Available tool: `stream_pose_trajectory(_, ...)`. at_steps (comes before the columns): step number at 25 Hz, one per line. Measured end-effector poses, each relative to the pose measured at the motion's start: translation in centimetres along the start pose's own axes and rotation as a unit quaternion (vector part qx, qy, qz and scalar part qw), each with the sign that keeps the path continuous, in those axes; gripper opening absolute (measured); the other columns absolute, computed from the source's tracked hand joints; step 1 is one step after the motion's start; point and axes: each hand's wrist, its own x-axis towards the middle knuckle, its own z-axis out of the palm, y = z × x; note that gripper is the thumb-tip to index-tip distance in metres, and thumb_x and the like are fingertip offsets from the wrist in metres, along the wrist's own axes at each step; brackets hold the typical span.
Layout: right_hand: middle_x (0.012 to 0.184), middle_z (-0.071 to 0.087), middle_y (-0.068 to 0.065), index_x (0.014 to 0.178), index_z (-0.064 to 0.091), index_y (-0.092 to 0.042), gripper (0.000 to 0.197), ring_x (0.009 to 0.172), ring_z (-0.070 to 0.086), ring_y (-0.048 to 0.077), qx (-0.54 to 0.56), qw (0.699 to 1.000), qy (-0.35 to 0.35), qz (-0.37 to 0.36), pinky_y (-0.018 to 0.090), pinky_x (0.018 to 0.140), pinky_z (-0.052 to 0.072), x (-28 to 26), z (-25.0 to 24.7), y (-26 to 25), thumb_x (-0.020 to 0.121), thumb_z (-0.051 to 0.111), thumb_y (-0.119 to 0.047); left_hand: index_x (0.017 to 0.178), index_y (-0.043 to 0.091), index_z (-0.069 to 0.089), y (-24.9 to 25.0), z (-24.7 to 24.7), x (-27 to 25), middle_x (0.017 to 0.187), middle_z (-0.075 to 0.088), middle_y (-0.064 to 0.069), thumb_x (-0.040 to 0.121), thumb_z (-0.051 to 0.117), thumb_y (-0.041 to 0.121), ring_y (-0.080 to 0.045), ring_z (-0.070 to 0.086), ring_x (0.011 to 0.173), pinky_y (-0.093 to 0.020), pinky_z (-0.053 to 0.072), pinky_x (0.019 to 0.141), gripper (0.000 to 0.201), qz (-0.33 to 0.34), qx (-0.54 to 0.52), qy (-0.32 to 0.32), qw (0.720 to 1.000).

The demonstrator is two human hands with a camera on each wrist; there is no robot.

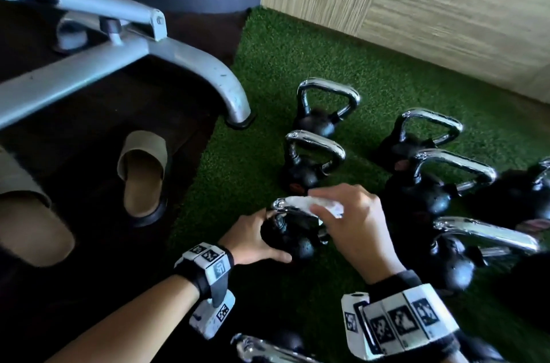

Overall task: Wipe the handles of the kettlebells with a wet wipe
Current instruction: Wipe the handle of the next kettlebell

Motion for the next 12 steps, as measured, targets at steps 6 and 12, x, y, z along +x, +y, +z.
stream_pose_trajectory(6,0.087,0.060,-0.003,0.095,0.081,-0.016,0.016,0.075,0.062,0.015,-0.007,1.000,0.001,0.021,0.025,0.070,0.049,-1.9,1.1,3.2,0.088,0.071,-0.005,0.132,0.040,0.056,1.2,0.8,-0.4,0.126,0.064,0.021,0.054,0.091,0.062,-0.002,0.059,0.119,-0.022,0.047,0.104,0.088,-0.013,-0.004,0.038,0.999)
stream_pose_trajectory(12,0.087,0.059,0.003,0.088,0.079,-0.008,0.013,0.072,0.062,0.020,0.030,0.998,0.046,0.014,0.033,0.067,0.053,-2.1,2.1,3.0,0.089,0.067,-0.002,0.136,0.042,0.051,1.1,1.3,-0.5,0.124,0.066,0.020,0.052,0.092,0.063,-0.002,0.060,0.118,-0.023,0.047,0.103,0.096,-0.014,-0.003,0.063,0.998)
